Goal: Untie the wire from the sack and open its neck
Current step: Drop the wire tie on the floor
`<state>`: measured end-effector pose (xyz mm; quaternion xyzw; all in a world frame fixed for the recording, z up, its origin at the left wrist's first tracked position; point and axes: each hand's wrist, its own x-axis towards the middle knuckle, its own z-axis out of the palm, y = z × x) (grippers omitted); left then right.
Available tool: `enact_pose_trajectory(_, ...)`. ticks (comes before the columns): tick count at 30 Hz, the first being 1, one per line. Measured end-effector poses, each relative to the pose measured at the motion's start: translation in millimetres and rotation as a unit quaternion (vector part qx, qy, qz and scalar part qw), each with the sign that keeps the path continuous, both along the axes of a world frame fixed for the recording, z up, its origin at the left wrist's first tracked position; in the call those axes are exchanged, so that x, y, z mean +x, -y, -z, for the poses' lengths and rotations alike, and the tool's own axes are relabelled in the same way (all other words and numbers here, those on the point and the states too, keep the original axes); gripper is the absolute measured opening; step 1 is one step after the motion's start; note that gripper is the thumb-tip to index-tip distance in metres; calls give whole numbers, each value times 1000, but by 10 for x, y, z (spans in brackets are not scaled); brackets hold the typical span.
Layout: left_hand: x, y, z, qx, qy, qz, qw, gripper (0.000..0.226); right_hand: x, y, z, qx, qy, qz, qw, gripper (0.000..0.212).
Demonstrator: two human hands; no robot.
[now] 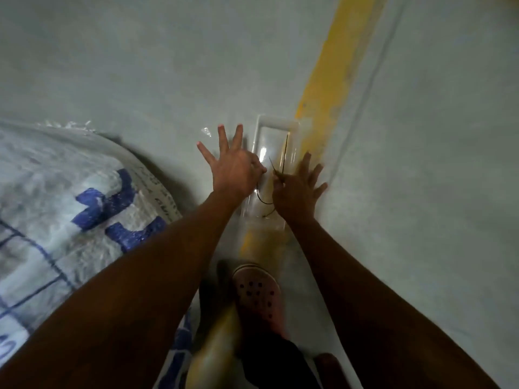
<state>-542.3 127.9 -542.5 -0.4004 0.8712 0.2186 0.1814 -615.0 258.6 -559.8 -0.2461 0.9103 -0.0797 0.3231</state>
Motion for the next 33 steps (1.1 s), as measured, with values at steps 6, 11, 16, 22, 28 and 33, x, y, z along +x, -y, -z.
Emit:
enact_pose_trajectory(6,98,-133,553,-45,45,83,995,20,-47,-136,580,33,-62,-71,995,26)
enact_pose_trajectory(11,91,-145,597,-47,26,86,995,18,-34,-166,644,-4,-91,-82,992,30)
enact_pose_trajectory(16,211,-124,263,-16,12,70,997,38,-22,-225,378,30,-85,-109,990,39)
enact_pose_trajectory(22,397,55,-483,34,50,99,993,74,-96,-282,-379,40,26,-149,988,80)
enact_pose_trajectory(28,673,443,-1536,13,59,115,991,114,-201,50,-1583,-2,10,-250,968,125)
enact_pose_trajectory(33,1193,943,-2825,-12,11,78,997,117,-71,761,-2871,-80,12,-342,936,127)
